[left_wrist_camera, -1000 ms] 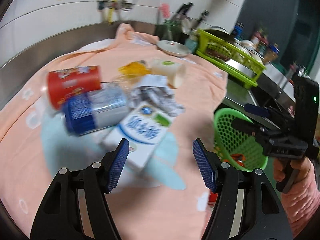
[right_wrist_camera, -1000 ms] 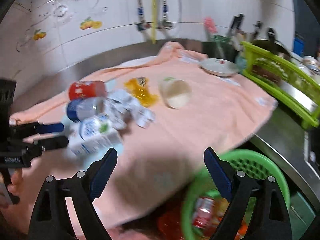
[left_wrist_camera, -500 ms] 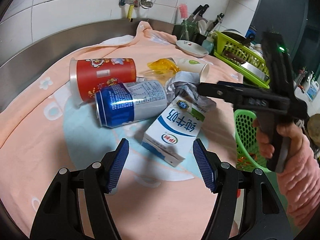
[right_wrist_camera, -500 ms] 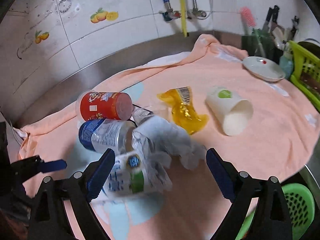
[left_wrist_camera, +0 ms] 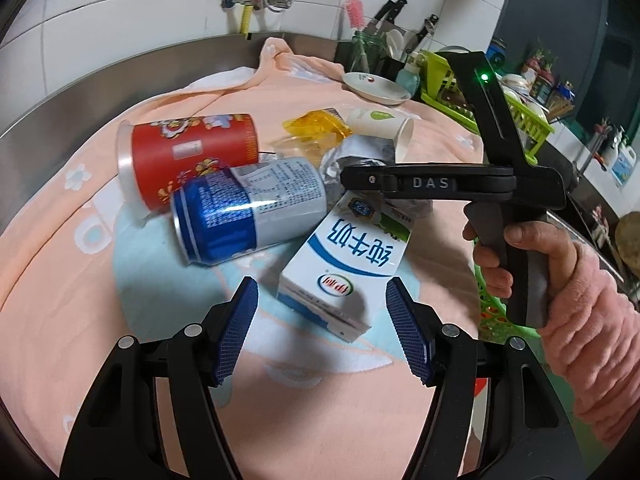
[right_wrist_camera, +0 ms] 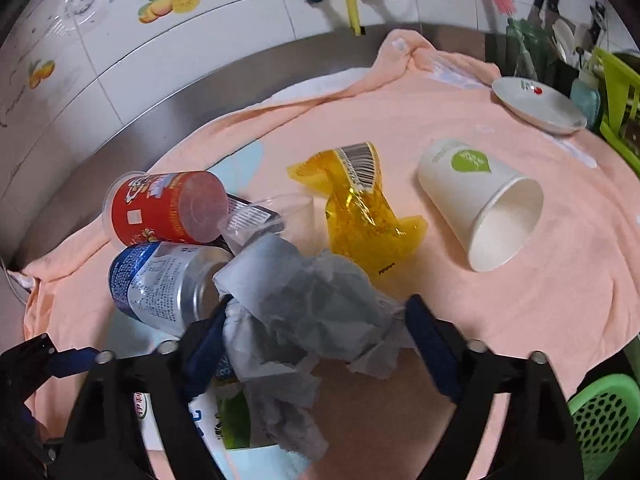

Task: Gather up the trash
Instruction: 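Grasp the crumpled grey tissue with the right gripper and lift it, then grasp the white milk carton with the left gripper while the right carries the tissue to the basket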

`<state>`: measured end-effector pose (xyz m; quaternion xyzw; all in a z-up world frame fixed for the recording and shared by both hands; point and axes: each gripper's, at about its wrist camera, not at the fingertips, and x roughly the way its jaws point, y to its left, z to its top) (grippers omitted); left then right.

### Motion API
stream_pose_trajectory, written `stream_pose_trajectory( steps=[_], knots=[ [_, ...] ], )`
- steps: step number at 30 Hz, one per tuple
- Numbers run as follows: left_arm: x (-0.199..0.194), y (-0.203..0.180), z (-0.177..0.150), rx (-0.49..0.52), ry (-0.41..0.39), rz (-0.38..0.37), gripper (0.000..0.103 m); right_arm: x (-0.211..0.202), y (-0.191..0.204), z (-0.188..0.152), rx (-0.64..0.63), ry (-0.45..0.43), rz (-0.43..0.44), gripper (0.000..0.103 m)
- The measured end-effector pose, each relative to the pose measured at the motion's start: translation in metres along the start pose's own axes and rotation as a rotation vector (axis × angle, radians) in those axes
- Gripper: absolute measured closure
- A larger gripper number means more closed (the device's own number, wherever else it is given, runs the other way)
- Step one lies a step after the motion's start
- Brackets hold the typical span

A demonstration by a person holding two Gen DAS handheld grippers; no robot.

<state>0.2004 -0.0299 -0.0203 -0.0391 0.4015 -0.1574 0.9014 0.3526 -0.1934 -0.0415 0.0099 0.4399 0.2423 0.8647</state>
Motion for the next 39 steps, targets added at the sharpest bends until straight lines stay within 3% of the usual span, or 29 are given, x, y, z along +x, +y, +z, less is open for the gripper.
stream_pose_trajectory(
  steps=[3,9,25,39],
  knots=[
    [0.007,-0.005,0.003,0.023,0.011,0.002,0.037,-0.002,-0.005,0.000,0.015,-0.008,0.003,0.043],
    [0.020,-0.013,0.011,0.074,0.030,0.002,0.037,-0.013,-0.009,-0.001,0.014,-0.041,-0.001,0.059],
    [0.043,-0.022,0.026,0.175,0.059,0.009,0.034,-0.040,-0.025,-0.017,-0.009,-0.071,-0.049,0.061],
    [0.062,-0.041,0.029,0.268,0.094,-0.010,0.030,-0.085,-0.047,-0.047,0.050,-0.139,-0.057,0.061]
  ],
)
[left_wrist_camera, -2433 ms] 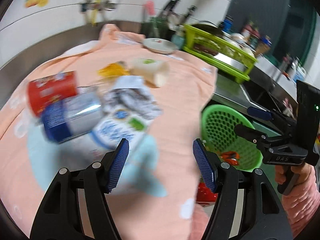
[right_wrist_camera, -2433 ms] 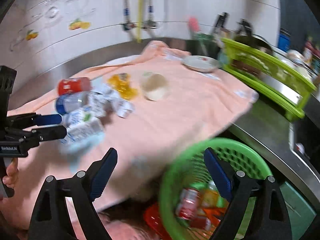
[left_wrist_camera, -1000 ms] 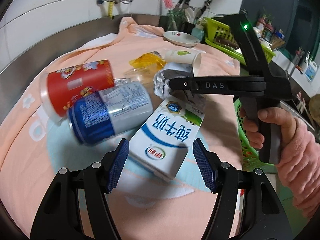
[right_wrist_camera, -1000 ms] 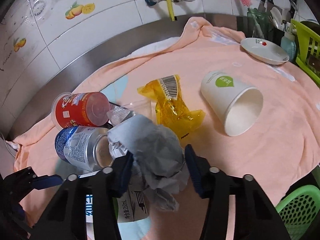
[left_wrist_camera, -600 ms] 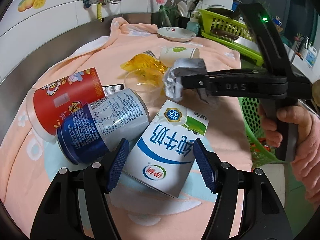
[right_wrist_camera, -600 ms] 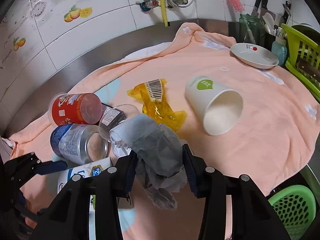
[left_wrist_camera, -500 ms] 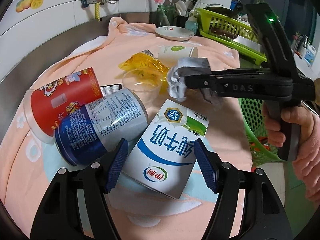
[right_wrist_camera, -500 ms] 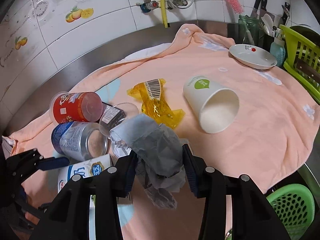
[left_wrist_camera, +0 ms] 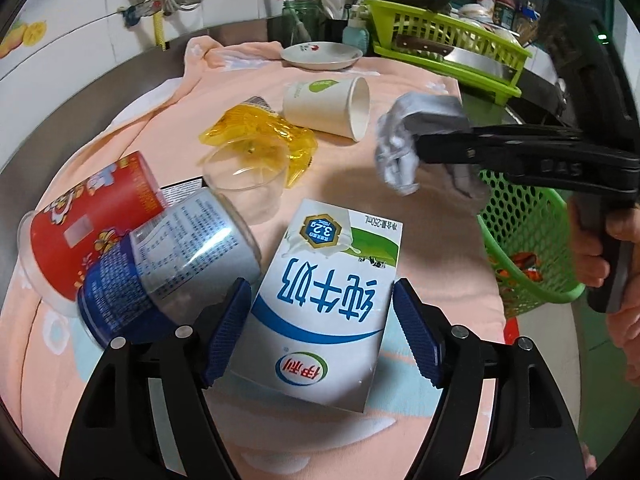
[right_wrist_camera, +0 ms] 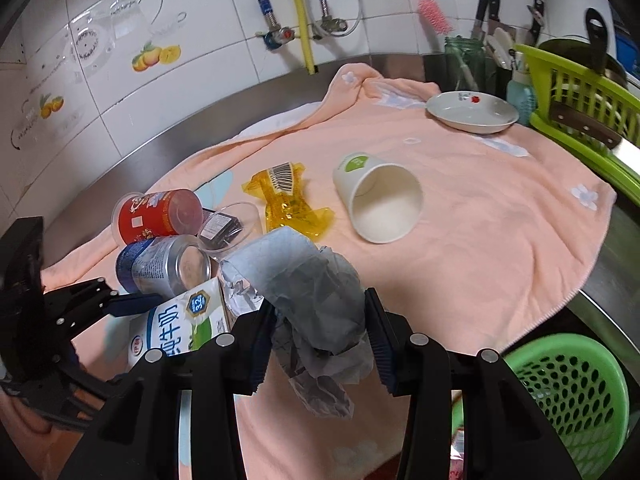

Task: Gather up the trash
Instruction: 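Grasp the white milk carton with the left gripper while the right carries the tissue to the basket, then drop the milk carton into the green basket with the left gripper while the right drops the tissue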

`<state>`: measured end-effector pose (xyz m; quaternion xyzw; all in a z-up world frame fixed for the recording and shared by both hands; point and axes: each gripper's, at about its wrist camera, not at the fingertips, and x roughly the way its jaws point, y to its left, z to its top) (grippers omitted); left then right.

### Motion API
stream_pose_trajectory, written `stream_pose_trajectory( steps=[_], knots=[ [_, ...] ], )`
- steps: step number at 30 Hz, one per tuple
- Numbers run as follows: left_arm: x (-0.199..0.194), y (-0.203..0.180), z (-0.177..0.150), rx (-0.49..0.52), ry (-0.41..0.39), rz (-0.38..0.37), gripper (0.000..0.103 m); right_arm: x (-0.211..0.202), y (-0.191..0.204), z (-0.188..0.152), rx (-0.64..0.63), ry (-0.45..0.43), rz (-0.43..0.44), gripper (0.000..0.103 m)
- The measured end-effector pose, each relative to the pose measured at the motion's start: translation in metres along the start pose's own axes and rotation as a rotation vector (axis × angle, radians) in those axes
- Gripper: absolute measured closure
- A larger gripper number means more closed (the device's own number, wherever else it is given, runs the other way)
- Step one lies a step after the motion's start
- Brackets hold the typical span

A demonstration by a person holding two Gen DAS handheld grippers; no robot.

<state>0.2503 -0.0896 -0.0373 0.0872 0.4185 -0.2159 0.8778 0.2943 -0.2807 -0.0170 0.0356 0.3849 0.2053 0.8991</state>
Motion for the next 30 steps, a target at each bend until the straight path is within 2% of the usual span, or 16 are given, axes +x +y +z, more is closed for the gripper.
stream_pose_trajectory(
  steps=[6,14,18,22,26,30],
  knots=[
    [0.012,-0.008,0.002,0.020,0.020,0.024,0.030,-0.029,-0.020,-0.017,0.027,-0.023,-0.037,0.061],
    [0.013,-0.022,0.001,0.027,0.008,0.047,0.036,-0.069,-0.069,-0.054,0.099,-0.027,-0.153,0.061],
    [0.003,-0.041,0.000,0.078,-0.018,0.053,0.036,-0.084,-0.102,-0.079,0.166,-0.007,-0.218,0.061],
    [-0.005,-0.063,0.005,0.101,-0.042,0.020,0.037,-0.091,-0.126,-0.100,0.209,0.023,-0.290,0.061],
    [-0.008,-0.089,0.015,0.128,-0.061,-0.028,0.037,-0.095,-0.146,-0.117,0.258,0.046,-0.326,0.060],
    [-0.006,-0.115,0.024,0.144,-0.066,-0.074,0.037,-0.099,-0.165,-0.129,0.306,0.057,-0.342,0.052]
  ],
)
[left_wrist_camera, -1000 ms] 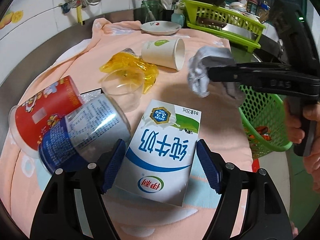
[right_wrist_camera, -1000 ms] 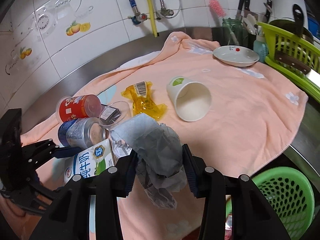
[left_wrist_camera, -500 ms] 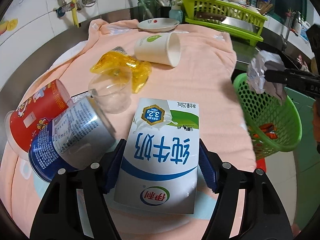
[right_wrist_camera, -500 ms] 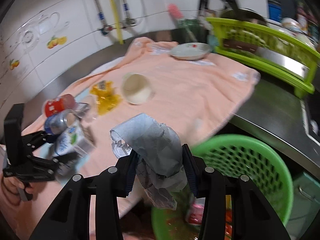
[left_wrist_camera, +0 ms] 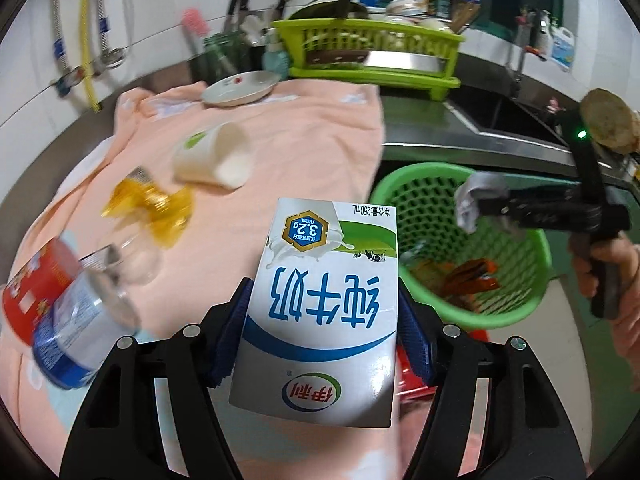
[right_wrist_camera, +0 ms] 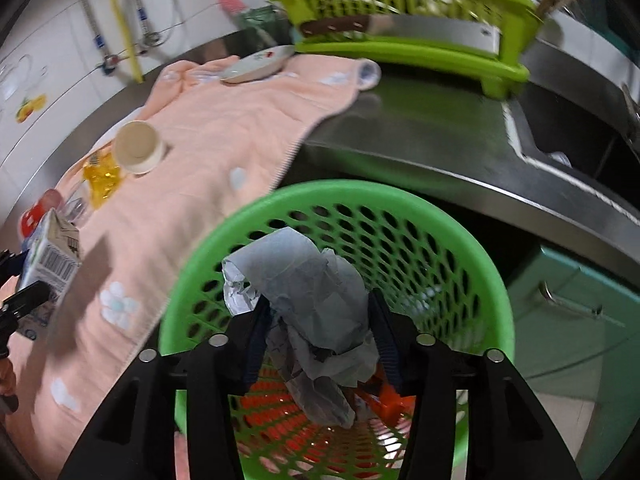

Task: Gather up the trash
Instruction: 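Drop the milk carton into the green basket with the left gripper while the right drops the tissue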

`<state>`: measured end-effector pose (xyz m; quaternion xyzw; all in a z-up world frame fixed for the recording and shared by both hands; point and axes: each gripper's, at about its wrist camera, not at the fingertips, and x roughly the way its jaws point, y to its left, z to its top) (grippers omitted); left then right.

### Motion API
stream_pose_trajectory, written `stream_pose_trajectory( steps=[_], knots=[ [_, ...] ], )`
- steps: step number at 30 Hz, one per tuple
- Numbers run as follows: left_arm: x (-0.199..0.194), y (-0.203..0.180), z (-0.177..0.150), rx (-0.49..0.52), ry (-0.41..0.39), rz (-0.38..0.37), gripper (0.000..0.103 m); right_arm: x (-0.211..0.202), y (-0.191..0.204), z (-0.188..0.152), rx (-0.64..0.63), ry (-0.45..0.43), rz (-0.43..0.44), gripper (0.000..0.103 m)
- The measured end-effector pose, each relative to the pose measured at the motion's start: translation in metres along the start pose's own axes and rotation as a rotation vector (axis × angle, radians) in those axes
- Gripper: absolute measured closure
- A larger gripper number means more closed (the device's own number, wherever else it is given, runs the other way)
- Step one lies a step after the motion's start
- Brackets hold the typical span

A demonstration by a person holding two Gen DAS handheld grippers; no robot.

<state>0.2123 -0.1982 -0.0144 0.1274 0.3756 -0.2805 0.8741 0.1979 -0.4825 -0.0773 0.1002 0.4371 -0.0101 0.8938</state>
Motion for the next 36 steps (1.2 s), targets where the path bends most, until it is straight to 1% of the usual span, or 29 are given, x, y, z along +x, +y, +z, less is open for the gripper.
stream_pose_trajectory(
  steps=[3,4,6,8,11,14,20,25,28,31,33,36],
  knots=[
    [0.008,-0.020,0.011,0.018,0.001,-0.029,0.037,-0.001,-0.014,-0.003,0.025,-0.005,-0.007,0.045],
    [0.012,-0.026,0.014,0.020,0.003,-0.038,0.037,-0.001,-0.016,-0.003,0.029,-0.007,-0.009,0.044],
    [0.017,-0.035,0.018,0.027,0.006,-0.053,0.037,-0.003,-0.023,-0.003,0.040,-0.016,-0.014,0.038],
    [0.024,-0.047,0.024,0.038,0.011,-0.070,0.037,-0.006,-0.027,-0.004,0.047,-0.020,-0.014,0.037],
    [0.036,-0.063,0.030,0.051,0.024,-0.093,0.037,-0.012,-0.033,-0.005,0.052,-0.036,-0.015,0.030],
    [0.049,-0.076,0.035,0.062,0.039,-0.110,0.037,-0.018,-0.036,-0.006,0.050,-0.046,-0.010,0.028],
    [0.079,-0.099,0.039,0.065,0.082,-0.135,0.036,-0.033,-0.042,-0.010,0.037,-0.074,-0.011,0.019],
    [0.097,-0.115,0.038,0.062,0.112,-0.165,0.035,-0.041,-0.045,-0.011,0.038,-0.090,-0.006,0.018],
    [0.103,-0.121,0.038,0.063,0.119,-0.168,0.034,-0.046,-0.046,-0.011,0.040,-0.099,-0.003,0.018],
    [0.104,-0.124,0.037,0.060,0.122,-0.177,0.033,-0.048,-0.047,-0.012,0.043,-0.104,0.000,0.017],
    [0.103,-0.124,0.037,0.057,0.122,-0.179,0.031,-0.049,-0.047,-0.012,0.043,-0.105,0.001,0.017],
    [0.101,-0.123,0.036,0.058,0.120,-0.176,0.031,-0.049,-0.045,-0.012,0.039,-0.104,0.001,0.017]
  ],
)
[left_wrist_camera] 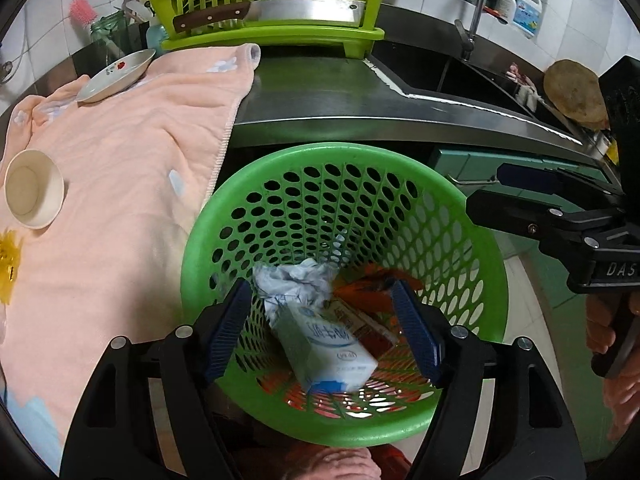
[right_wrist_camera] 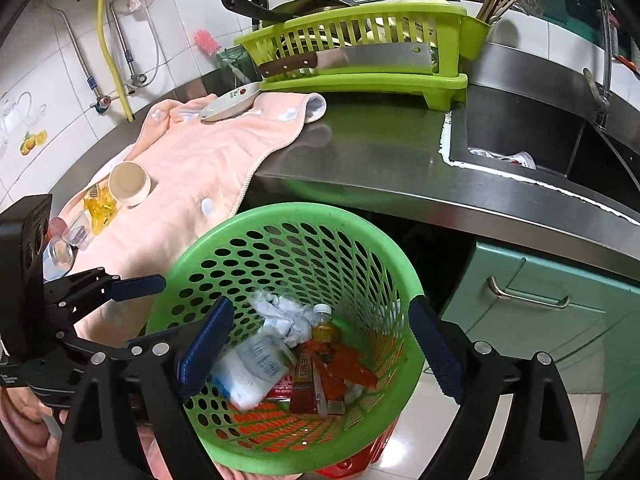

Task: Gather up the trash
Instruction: 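Drop the milk carton into the green basket with the left gripper while the right drops the tissue, then move both grippers back over the cans and cups on the towel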

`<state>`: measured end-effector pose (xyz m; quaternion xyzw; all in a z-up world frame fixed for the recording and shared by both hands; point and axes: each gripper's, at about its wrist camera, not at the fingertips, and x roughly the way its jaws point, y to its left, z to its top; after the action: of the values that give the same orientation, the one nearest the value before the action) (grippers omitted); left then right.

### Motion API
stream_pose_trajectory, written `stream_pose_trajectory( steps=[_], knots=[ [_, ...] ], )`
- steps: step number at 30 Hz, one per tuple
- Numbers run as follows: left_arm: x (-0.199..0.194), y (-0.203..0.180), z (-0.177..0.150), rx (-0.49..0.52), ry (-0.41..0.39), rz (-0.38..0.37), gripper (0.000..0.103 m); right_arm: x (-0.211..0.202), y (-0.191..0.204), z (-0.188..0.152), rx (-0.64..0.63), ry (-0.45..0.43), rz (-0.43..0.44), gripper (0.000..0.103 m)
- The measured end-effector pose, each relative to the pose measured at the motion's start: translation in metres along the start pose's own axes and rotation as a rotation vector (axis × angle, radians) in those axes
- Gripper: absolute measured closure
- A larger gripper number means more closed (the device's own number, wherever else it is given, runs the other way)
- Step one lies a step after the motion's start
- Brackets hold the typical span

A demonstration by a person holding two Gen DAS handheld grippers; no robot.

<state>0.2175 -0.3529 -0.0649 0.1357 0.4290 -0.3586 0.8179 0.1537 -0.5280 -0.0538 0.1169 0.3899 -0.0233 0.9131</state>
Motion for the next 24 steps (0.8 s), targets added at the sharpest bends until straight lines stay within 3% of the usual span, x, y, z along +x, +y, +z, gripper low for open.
stream_pose_trajectory(
  steps=[12,24],
  knots=[
    [-0.046,0.039,-0.019,-0.048,-0.051,0.066,0.031,0.010,0.036,0.013,-0.051,0.003,0.051,0.016],
    [-0.102,0.098,-0.051,-0.143,-0.099,0.168,0.031,0.037,0.124,0.048,-0.173,-0.001,0.180,0.016]
  ],
)
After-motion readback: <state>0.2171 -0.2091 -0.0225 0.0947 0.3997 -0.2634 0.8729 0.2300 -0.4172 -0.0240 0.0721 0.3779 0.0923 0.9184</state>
